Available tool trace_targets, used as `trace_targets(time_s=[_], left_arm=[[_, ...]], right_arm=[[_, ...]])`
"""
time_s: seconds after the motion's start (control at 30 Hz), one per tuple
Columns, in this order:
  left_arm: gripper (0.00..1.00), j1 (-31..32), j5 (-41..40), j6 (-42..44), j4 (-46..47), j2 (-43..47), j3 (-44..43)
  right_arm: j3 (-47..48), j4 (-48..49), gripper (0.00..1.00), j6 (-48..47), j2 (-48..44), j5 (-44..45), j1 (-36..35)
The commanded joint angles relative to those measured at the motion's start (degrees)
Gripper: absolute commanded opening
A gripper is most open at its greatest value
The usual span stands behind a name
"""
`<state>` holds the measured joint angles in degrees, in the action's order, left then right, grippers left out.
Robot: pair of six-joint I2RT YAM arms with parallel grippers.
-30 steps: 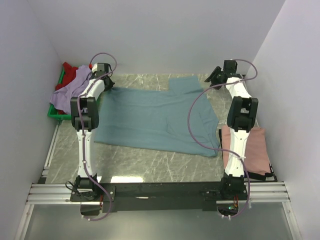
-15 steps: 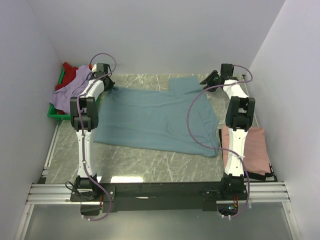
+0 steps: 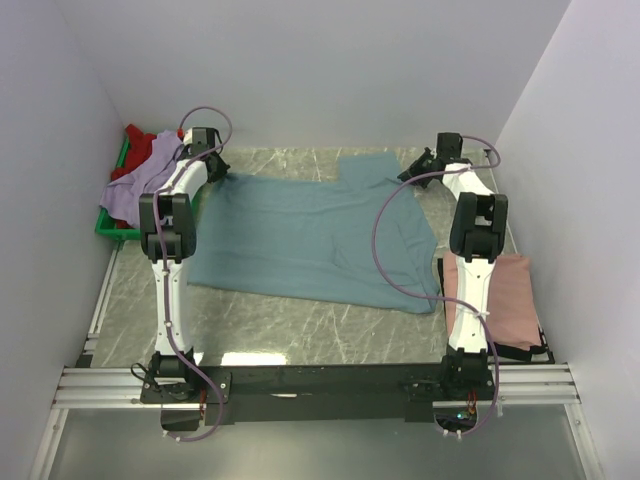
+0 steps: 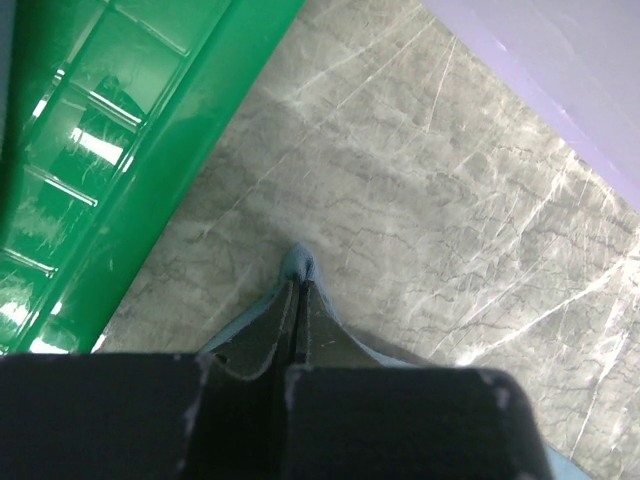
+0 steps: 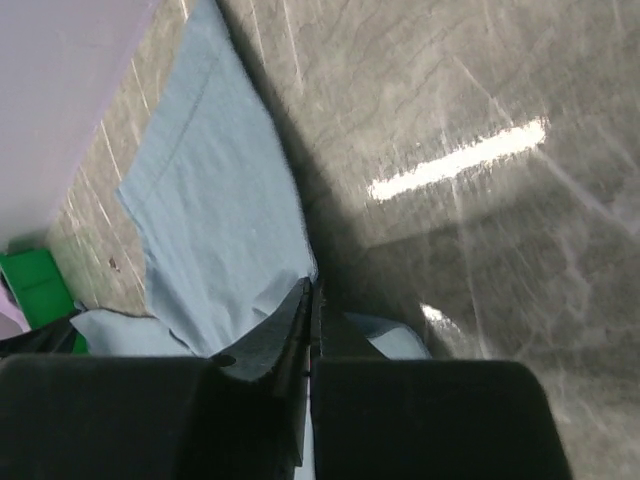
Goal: Fold and stack the t-shirts
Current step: Fold the tshirt
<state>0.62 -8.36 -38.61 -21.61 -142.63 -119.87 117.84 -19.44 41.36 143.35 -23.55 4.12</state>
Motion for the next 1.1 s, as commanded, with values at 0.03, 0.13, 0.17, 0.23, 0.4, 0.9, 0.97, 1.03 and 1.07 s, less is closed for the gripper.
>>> trace_targets(time_s=[0.03,0.13,0.17,0.23,0.4,0.9,0.97,1.03,1.07], left_arm=[[0.0,-0.36,0.71,-0.33,1.91,5.6,1.83],[0.0,-0.45,0.8,-0.5,2.44,6.13,1.93],[0.0,-0.45,0.8,-0.5,2.62,6.39,2.01],[0.0,-0.45,0.71,-0.5,3.06,6.92,2.45],[0.0,-1.94,0.63,-0.85,4.38,8.77,4.12],[0.0,-3.52,2.38,-2.26,7.45,14.21,11.58],[0.0,-3.7,2.65,-2.35,8.59,15.97,13.43],[0.0,-3.61,2.65,-2.78,9.38,17.9,16.24],[0.0,-3.61,2.65,-2.87,9.56,18.61,17.3]], right_arm=[[-3.13,4.4,0.0,0.03,-7.72,0.0,0.45],[-5.77,7.39,0.0,0.29,-10.79,0.08,0.89],[-6.48,7.92,0.0,0.3,-11.59,0.08,0.98],[-8.67,9.77,0.0,0.56,-14.04,0.08,1.42],[-12.28,12.05,0.0,0.47,-18.19,-0.44,2.03],[-29.49,16.45,0.0,-0.23,-31.1,-0.97,2.21],[-31.87,17.42,0.0,-0.06,-33.92,-0.97,2.21],[-34.86,17.51,0.0,0.03,-36.37,-0.88,2.21],[-36.0,17.6,0.0,0.12,-37.26,-0.88,2.21]])
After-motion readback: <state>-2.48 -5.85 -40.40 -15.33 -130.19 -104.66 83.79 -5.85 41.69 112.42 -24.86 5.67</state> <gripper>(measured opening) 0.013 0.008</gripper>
